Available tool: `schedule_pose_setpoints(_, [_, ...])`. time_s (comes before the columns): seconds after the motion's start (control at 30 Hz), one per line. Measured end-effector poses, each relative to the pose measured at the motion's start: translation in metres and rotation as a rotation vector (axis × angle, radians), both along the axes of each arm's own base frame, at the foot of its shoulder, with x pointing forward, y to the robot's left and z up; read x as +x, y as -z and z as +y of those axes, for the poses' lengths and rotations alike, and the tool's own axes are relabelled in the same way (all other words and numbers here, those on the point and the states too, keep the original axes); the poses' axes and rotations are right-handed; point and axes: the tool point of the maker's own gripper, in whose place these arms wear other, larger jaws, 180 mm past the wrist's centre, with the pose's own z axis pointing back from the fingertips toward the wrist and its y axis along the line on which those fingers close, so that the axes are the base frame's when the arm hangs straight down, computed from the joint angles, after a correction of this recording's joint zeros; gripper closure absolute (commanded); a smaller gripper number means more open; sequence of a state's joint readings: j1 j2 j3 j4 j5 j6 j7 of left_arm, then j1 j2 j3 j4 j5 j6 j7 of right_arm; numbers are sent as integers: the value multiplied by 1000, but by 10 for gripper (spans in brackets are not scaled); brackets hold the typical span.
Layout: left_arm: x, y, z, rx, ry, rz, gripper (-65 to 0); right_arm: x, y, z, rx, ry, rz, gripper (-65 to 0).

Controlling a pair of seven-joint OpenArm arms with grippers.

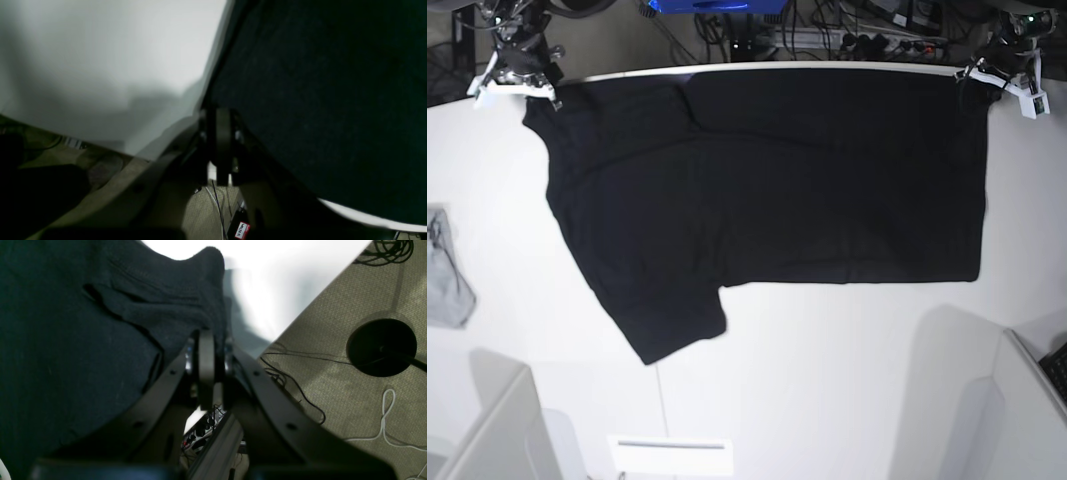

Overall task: Fold the T-shirt properly
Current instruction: 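Pull the held edge back toward the robot, flattening the shirt, then release the shirt and move the right gripper to the sleeve side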

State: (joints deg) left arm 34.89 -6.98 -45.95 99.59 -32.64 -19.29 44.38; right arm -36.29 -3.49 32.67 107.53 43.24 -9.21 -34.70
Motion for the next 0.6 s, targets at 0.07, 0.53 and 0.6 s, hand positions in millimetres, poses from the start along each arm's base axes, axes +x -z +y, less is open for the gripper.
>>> schedule_pose_setpoints(0.07, [0,0,0,0,1,0,0,-2,1,0,1,0,5,0])
schedule_pose_setpoints(0.53, [0,-17,29,50,-84,-46,-479,-4,-15,-23,-60,48,-23,-320])
schedule_pose_setpoints(0.6, [2,-27,43,79,-120,-75,-487,2,-26,-35,-98,63,-52,-321])
